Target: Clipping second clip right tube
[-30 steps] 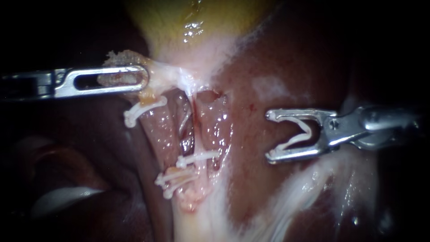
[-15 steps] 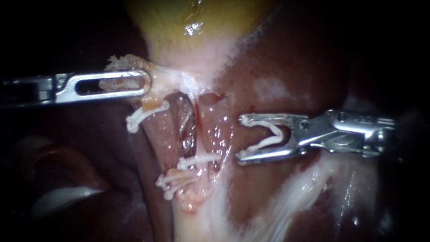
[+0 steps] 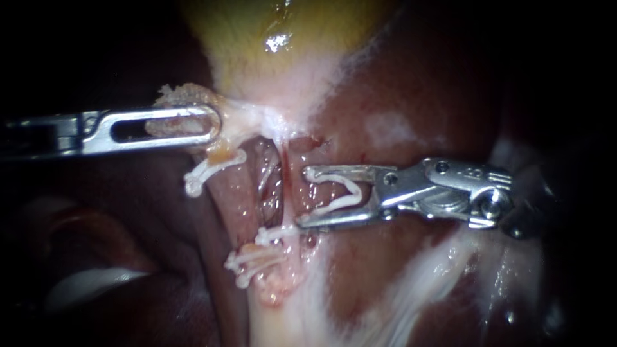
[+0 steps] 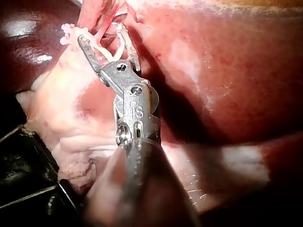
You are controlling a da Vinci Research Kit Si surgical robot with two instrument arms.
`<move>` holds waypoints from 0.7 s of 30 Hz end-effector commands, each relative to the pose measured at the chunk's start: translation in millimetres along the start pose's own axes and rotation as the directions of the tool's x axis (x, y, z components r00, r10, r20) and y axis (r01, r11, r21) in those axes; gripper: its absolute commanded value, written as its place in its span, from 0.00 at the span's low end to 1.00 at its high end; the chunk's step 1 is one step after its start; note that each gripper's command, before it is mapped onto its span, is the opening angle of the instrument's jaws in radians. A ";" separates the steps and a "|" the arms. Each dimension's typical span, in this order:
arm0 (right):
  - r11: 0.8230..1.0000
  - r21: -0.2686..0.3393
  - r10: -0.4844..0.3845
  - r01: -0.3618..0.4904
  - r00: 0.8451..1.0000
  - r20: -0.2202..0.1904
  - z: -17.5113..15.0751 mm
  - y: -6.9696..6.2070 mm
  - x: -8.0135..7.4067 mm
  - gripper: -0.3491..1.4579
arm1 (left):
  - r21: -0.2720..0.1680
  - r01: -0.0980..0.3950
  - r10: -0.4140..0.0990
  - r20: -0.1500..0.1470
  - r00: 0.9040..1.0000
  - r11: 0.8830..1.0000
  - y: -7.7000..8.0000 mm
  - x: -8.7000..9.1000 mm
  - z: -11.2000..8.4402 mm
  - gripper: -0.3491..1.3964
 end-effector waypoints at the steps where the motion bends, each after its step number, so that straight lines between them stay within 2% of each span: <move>1: 1.000 0.000 0.005 -0.005 1.000 -0.001 0.3 0.1 0.0 0.47 | 0.002 0.000 0.000 -0.001 1.000 1.000 0.0 0.0 0.1 0.04; 8: 1.000 0.023 0.020 -0.019 1.000 -0.005 2.9 0.4 -0.5 0.47 | 0.002 -0.001 0.001 -0.001 1.000 1.000 -0.1 0.2 0.1 0.05; 14: 0.996 0.073 0.052 -0.049 0.998 -0.045 4.5 0.2 -0.6 0.47 | 0.002 -0.001 0.001 -0.001 1.000 1.000 -0.1 0.2 0.1 0.05; 21: 0.984 0.162 0.095 -0.079 0.992 -0.088 5.0 -0.6 -0.6 0.47 | 0.002 -0.001 0.001 -0.001 1.000 1.000 -0.1 0.2 0.1 0.06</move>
